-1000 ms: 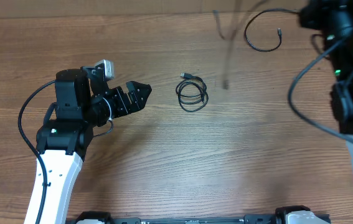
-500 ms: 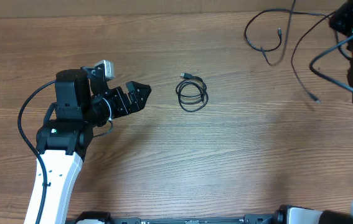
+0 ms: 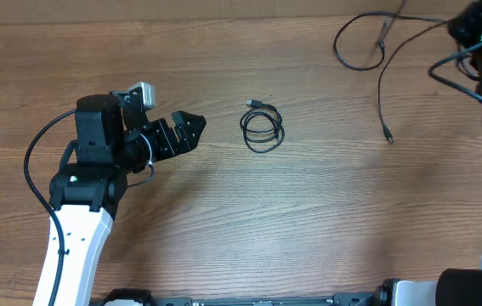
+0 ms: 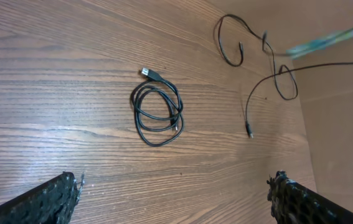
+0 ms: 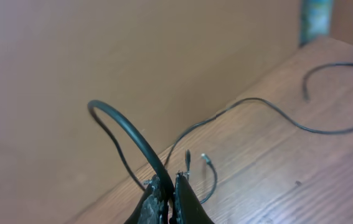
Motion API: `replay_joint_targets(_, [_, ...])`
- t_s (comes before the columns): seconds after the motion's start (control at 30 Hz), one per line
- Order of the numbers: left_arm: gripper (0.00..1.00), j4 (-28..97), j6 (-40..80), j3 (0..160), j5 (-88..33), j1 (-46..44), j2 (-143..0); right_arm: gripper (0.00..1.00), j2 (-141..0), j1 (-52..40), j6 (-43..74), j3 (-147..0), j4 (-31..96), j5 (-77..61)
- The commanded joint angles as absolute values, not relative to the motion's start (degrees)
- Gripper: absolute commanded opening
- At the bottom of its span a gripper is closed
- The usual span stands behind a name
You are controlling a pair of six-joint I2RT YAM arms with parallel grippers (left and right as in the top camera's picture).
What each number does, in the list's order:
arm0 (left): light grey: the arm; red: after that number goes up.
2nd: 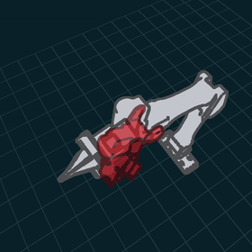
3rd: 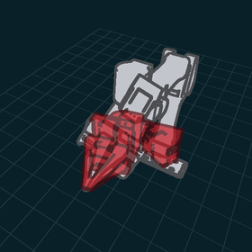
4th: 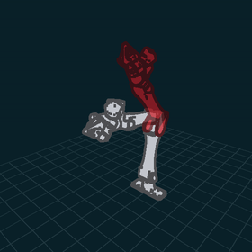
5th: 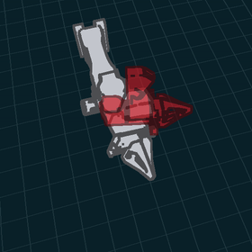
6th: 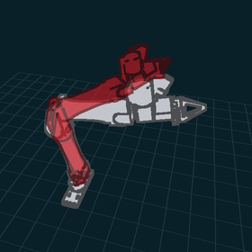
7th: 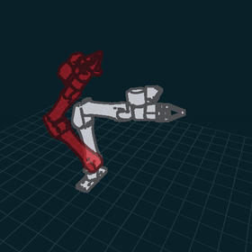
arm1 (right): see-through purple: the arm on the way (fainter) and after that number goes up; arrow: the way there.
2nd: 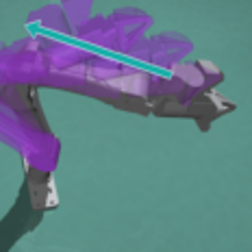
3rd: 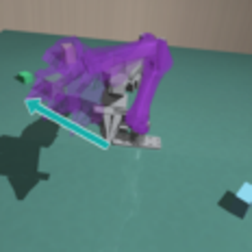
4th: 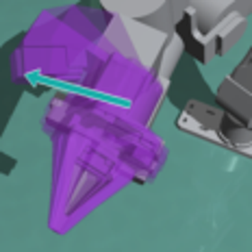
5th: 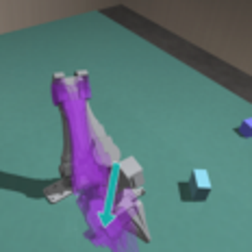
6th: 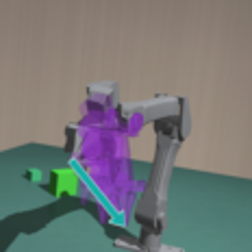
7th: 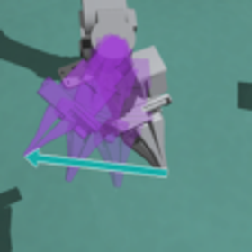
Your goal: Untangle cables
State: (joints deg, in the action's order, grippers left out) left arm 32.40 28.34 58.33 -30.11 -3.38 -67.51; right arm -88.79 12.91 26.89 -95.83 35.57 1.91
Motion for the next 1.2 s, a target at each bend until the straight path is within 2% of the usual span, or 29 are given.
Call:
replay_joint_targets(0.0, [1.0, 32.51, 27.0, 59.4, -29.34, -3.55, -66.26, 0.04, -88.47, 15.33, 30.28, -96.82, 36.01, 1.04])
replay_joint_targets(0.2, [1.0, 32.56, 27.03, 59.4, -28.51, -3.55, -66.26, 0.04, -88.49, 16.12, 26.74, -96.82, 36.18, -8.99])
replay_joint_targets(0.6, [1.0, 32.77, 27.03, 59.4, -28.08, -3.55, -66.26, 0.04, -86.98, 15.33, 27.22, -96.84, 36.58, -22.65])
replay_joint_targets(0.83, [1.0, 32.75, 27.03, 59.42, -27.7, -3.55, -66.26, 0.04, -86.28, 15.84, 27.18, -96.82, 38.89, -21.76])
replay_joint_targets(1.0, [1.0, 32.73, 27.0, 59.42, -27.53, -3.55, -66.26, 0.04, -87.59, 17.12, 26.92, -96.73, 44.62, -10.09])
replay_joint_targets(1.17, [1.0, 32.73, 27.03, 59.4, -26.79, -3.55, -66.26, 0.04, -91.24, 19.2, 25.39, -96.73, 46.92, -7.51])
